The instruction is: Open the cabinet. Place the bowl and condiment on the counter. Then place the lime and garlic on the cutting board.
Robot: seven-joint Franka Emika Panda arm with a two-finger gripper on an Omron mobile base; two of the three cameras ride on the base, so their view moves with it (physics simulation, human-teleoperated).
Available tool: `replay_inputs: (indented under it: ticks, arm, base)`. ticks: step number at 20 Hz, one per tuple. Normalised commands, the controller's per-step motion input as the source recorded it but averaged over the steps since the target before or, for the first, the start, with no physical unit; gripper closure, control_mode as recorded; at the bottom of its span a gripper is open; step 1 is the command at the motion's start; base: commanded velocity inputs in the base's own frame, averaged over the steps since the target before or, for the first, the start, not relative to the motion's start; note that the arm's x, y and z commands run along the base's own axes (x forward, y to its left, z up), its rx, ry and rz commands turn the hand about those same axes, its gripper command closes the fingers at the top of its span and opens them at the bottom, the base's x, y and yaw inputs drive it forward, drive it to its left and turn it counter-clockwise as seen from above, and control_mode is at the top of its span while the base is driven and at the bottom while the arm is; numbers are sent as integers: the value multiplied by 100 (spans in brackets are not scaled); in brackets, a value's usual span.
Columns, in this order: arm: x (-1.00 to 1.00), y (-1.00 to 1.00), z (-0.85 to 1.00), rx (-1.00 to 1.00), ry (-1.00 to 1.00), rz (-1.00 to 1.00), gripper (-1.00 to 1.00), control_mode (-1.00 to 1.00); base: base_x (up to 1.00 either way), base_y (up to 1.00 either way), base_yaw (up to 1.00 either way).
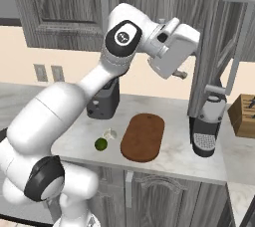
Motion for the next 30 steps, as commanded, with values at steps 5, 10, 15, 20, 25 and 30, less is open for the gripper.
replay_inputs:
  ticks: [5,10,15,20,25,30]
  arm:
    - [8,84,0,15,-16,35,-100,-100]
    - [19,97,0,29,-25,49,-100,-100]
    - [30,96,0,37,-26,50,-100,-100]
    - [72,100,0,30,-25,33,-100,-100]
    - [100,100,16,25,-23,17,-100,-100]
    - [57,38,21,9,-17,6,-100,-100]
  base:
    - [0,0,0]
    - [0,0,0]
    - [0,0,0]
    - [0,0,0]
    - [0,0,0]
    - [0,0,0]
